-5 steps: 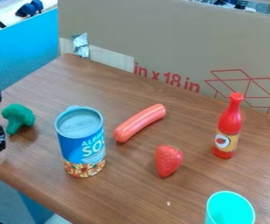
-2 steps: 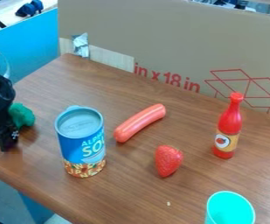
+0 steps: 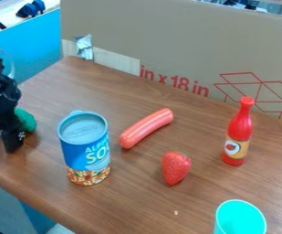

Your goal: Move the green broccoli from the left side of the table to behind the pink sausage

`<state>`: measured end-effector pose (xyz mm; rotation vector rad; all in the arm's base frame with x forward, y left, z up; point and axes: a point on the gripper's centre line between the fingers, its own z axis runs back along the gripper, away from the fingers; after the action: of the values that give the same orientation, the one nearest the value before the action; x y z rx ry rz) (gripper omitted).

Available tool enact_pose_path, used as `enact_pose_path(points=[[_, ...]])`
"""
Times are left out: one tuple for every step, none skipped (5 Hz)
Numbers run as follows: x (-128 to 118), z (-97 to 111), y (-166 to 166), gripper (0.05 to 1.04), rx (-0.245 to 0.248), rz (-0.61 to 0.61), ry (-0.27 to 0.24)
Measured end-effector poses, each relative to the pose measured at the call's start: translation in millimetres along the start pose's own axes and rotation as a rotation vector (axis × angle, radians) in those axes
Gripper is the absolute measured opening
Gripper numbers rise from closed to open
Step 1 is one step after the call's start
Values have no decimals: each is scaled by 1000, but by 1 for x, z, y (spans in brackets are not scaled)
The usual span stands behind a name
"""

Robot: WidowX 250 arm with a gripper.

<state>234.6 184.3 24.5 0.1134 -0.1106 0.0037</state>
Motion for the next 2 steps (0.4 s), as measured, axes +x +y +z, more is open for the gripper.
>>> enact_pose_path(points=[[7, -2, 3, 972, -4, 25, -23], [10, -4, 0, 699, -22, 41, -31]])
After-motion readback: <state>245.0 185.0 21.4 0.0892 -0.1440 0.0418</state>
